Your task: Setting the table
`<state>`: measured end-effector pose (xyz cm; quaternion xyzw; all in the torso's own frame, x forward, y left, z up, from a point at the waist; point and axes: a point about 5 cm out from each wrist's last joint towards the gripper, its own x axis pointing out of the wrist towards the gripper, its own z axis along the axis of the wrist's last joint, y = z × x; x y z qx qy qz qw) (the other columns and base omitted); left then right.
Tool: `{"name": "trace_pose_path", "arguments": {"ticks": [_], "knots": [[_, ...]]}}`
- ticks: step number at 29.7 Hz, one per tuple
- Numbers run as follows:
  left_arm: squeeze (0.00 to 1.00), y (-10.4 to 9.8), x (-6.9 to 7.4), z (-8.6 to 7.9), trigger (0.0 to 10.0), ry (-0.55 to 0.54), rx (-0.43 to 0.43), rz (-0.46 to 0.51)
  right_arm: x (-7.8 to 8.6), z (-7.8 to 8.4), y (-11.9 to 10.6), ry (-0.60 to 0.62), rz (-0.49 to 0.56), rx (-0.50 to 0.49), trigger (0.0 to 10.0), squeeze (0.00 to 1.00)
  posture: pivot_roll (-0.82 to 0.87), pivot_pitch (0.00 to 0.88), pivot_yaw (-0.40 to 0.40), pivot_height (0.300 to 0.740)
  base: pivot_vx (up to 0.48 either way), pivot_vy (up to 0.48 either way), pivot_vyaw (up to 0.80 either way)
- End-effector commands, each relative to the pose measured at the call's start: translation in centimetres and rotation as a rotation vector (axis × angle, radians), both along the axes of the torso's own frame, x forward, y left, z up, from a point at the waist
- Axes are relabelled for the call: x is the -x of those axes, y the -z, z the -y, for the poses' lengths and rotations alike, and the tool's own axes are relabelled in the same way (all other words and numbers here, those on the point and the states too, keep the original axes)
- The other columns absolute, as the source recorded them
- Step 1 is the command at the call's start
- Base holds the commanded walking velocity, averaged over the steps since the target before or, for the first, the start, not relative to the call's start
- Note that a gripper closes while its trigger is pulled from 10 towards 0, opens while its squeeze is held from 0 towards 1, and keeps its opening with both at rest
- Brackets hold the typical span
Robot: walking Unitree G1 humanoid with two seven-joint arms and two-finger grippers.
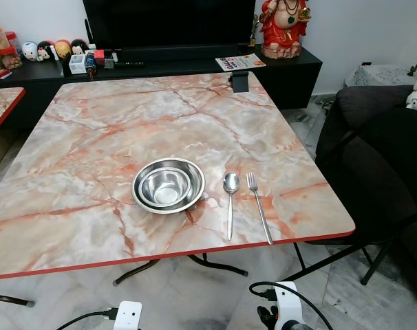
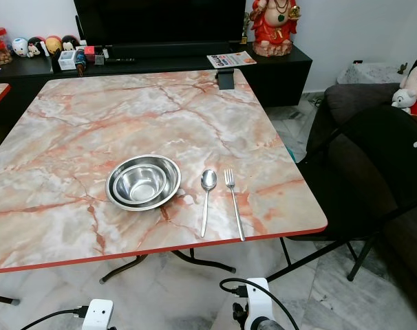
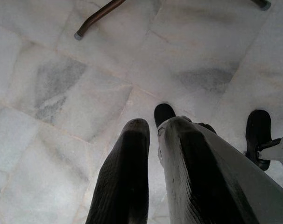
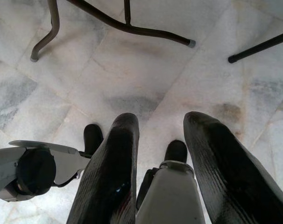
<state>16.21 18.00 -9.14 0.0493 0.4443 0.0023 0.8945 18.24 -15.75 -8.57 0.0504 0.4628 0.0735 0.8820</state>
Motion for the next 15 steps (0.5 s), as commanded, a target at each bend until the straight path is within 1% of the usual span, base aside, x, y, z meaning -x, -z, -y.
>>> {"name": "trace_pose_path", "arguments": {"ticks": [1, 8, 15], "knots": [[0.0, 0.08, 0.07, 0.1, 10.0, 0.017, 0.002, -0.014, 0.08, 0.05, 0.02, 0.0, 0.003, 0.003, 10.0, 0.0, -0.04, 0.0, -0.001, 0.74, 0.0, 0.0, 0.0], [0.0, -0.03, -0.18, 0.07, 10.0, 0.016, 0.003, -0.009, -0.15, 0.01, -0.08, 0.0, 0.007, 0.0, 10.0, 0.0, -0.04, 0.0, -0.003, 0.74, 0.0, 0.0, 0.0], [0.0, -0.32, -0.84, -0.1, 10.0, 0.008, -0.003, 0.006, -0.71, -0.13, -0.34, 0.005, 0.016, -0.012, 10.0, 0.0, -0.03, 0.0, -0.012, 0.74, 0.0, 0.0, 0.0]]}}
